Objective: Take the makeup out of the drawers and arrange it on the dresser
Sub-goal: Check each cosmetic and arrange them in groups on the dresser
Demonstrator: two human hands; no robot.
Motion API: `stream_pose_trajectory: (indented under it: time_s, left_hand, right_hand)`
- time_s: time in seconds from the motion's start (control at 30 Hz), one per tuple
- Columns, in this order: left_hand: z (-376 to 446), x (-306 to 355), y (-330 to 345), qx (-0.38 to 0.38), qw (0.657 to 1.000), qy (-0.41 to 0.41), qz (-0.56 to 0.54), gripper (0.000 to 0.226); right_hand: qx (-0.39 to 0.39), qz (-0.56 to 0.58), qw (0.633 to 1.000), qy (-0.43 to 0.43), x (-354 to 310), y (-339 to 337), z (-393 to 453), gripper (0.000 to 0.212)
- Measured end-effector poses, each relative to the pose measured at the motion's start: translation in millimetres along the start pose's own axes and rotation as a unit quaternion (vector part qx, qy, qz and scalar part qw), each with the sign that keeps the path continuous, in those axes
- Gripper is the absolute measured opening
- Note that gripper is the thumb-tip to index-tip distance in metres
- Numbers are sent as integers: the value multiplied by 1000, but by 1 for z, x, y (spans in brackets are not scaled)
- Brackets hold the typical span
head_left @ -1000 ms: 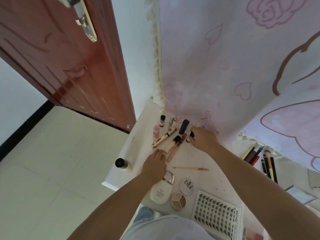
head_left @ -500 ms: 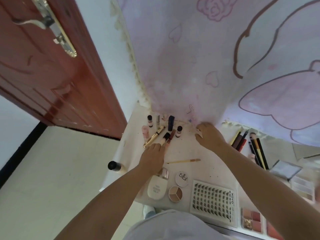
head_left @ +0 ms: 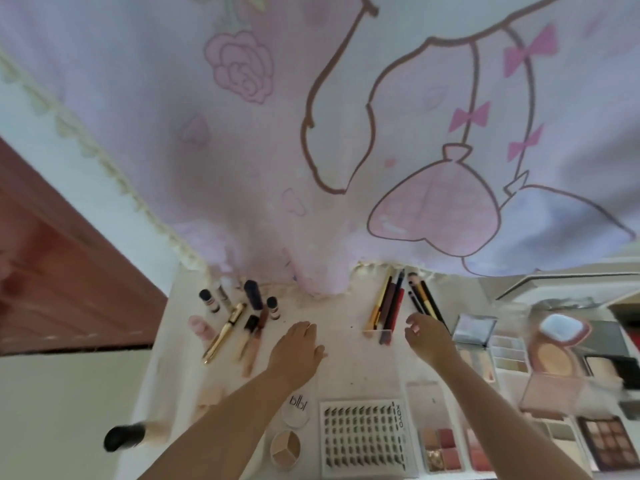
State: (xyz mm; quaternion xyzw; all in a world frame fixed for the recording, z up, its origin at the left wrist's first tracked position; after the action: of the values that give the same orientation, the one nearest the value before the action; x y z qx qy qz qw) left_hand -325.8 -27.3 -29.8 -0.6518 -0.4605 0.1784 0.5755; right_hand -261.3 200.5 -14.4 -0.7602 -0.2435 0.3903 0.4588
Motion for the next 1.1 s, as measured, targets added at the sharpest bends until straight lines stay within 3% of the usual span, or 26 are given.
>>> stream_pose_trajectory:
  time_s: [0.2,0.33,0.63,0.83,0.9,1.0,1.1]
  left_hand:
    - [15,-5,2,-3,999,-17,47,47]
    - [21,0,7,-70,990,21,117,52]
    - [26,4,12,-111,992,8,57,51]
    - [25,4,10,-130,991,7,43,53]
    - [26,5,7,-129,991,3,21,54]
    - [26,13,-7,-97,995,20,-19,53]
    - [26,25,-30,-57,993,36,-100,51]
  right_hand:
    - [-22,27,999,26,-2,4,16,28]
    - [-3,57,997,47,-9,5,31,25]
    - [-8,119,984,133,-5,19,51,7]
    - [6,177,969,171,1,14,54,24]
    - [18,214,962,168,1,3,54,17]
    - [40,366,913,173,-4,-20,48,11]
    - [-28,534,833,141,-21,-36,31,22]
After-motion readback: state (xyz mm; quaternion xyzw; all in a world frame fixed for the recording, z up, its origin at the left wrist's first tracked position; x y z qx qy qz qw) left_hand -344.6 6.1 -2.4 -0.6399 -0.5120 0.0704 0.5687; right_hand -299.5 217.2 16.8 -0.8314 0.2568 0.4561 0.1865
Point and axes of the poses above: each hand's wrist, its own z-axis towards the middle knuckle, its own y-axis out of the palm, x = y × z, the point moved 5 cm from there along z, towards the middle knuckle, and after that the axes turned 5 degrees about x, right-handed, at the moved point
